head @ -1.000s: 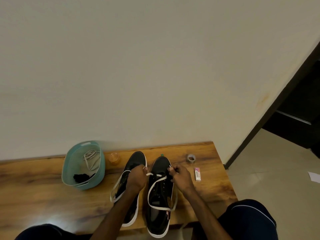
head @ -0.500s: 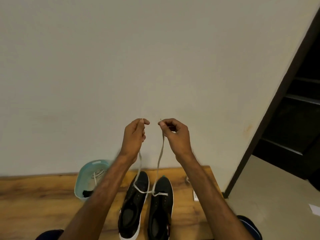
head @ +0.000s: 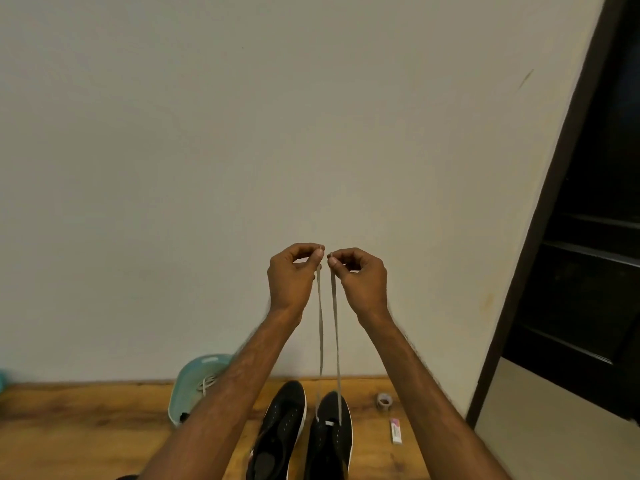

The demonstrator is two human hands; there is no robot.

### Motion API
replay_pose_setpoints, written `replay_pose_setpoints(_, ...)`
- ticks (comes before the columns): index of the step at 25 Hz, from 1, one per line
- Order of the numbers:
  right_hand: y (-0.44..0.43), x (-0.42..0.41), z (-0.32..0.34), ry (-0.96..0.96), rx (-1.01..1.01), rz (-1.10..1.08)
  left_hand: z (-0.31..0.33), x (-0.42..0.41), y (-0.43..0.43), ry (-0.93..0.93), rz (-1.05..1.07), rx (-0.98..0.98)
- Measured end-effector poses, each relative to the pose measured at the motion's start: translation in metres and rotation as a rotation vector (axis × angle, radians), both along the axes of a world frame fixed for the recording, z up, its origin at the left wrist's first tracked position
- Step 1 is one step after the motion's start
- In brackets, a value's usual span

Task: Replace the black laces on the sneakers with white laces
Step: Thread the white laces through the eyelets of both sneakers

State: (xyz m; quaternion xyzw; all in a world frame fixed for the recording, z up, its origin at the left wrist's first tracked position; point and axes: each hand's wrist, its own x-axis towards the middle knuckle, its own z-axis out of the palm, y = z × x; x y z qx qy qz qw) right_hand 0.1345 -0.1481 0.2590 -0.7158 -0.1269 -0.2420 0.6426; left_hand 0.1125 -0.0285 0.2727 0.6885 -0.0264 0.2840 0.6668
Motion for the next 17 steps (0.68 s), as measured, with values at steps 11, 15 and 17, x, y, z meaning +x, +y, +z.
replay_pose_setpoints(11,-0.033,-0.009,-0.047,0.209,0.086,0.103,-0.047,-0.001,0.008,0.074,-0.012,0.048)
replay_pose_setpoints(15,-0.046,0.005,-0.177,0.466,-0.2,0.066,-0.142,0.01,0.02,0.273,0.0,0.141)
replay_pose_setpoints(17,-0.048,0.011,-0.248,0.61,-0.356,0.053,-0.201,0.012,0.022,0.397,-0.007,0.238)
